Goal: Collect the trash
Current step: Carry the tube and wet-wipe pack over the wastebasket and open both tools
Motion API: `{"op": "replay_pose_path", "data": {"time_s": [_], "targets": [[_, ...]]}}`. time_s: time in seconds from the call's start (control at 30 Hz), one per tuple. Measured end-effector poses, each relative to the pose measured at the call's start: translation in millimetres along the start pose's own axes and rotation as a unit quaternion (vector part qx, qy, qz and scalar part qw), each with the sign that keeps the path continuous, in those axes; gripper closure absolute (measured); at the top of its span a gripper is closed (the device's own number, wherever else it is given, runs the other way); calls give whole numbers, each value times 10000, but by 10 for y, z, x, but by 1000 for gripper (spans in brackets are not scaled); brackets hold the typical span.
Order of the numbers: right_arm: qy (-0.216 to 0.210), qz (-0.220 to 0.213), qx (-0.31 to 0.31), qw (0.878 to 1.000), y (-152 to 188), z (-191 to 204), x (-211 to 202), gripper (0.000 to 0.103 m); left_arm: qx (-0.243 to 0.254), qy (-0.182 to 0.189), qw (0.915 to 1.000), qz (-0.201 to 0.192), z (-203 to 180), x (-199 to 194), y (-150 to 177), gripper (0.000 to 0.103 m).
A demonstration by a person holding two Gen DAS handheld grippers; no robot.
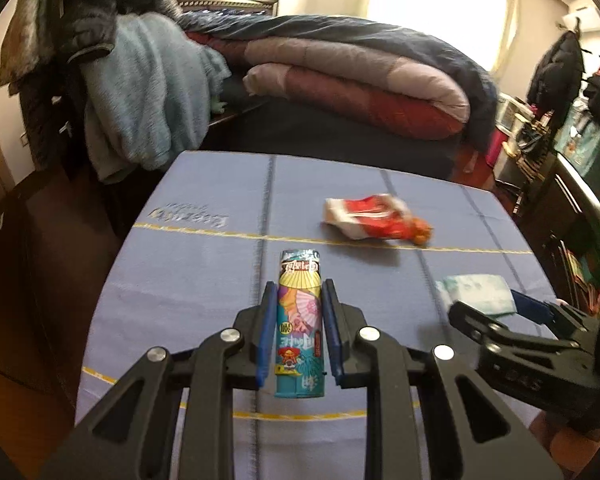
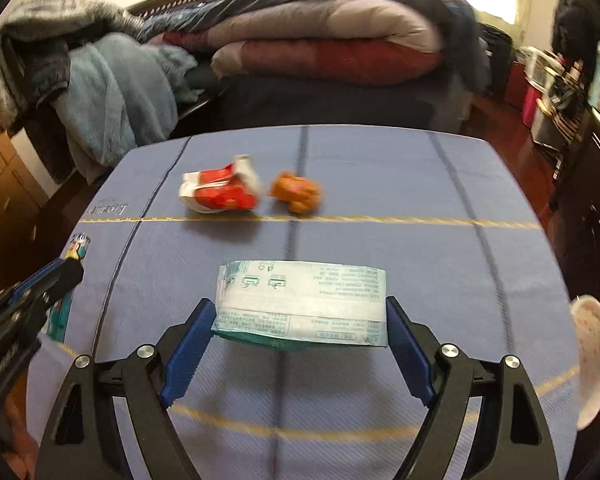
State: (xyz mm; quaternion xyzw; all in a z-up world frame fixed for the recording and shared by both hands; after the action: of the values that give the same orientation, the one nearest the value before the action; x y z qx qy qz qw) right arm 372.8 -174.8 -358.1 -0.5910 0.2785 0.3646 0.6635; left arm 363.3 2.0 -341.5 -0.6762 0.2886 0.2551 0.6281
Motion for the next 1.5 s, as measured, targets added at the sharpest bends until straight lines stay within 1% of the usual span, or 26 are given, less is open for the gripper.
{"op": "replay_pose_path", "data": {"time_s": [0.27, 0.43, 0.57, 0.6, 0.77, 0.9, 0.97, 1.03, 1.07, 1.27, 1.4, 1.5], "targets": [[149, -400, 449, 9981, 165, -660, -598, 19, 520, 425, 9975, -226, -698, -304, -99, 80], [285, -642, 660, 9953, 281, -1020, -916, 19, 945, 708, 9923, -373, -1254, -486, -141, 80], [478, -809, 878, 9917, 368, -1368, -1120, 19, 1281, 966, 9861, -443, -1721, -584, -134, 80], [535, -847, 946, 9905, 392, -1472, -1169, 19, 1401, 1052, 9835, -455, -1885, -609, -123, 80], [806, -1006, 1316, 9829, 495, -1968, -1372, 19, 1802, 1319, 9736, -480, -2439, -665, -52, 80], [1009, -1087, 1612, 9757, 596, -2331, -1486, 19, 2159, 1559, 9627, -475, -2956, -676, 40, 80], [1115, -1115, 1764, 9716, 656, -2513, -1536, 19, 2274, 1653, 9586, -455, -3153, -657, 78, 80], [1232, -1144, 1923, 9668, 721, -2692, -1592, 19, 2446, 1800, 9519, -421, -3419, -642, 143, 80], [1315, -1155, 2021, 9636, 759, -2817, -1625, 19, 2513, 1864, 9489, -419, -3522, -637, 171, 80], [1654, -1207, 2430, 9482, 942, -3282, -1765, 19, 2879, 2185, 9317, -365, -4089, -569, 310, 80], [1880, -1180, 2698, 9370, 1072, -3580, -1784, 19, 3051, 2339, 9227, -296, -4409, -462, 377, 80], [1986, -1103, 2902, 9296, 1181, -3790, -1743, 19, 3142, 2481, 9163, -141, -4652, -321, 440, 80]]}}
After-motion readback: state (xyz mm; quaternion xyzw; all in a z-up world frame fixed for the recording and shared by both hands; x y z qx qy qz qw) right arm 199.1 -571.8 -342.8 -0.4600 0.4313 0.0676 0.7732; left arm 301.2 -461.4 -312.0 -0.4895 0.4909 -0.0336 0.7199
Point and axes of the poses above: each gripper's, at about its wrist camera, not at the fingertips, and x roughly the way its jaws point, z to its left, y to its underside, the point moved 6 cm from there along x, roughly the way its jaws point, and after that the axes turned 3 degrees about x, right-handed, at the moved point
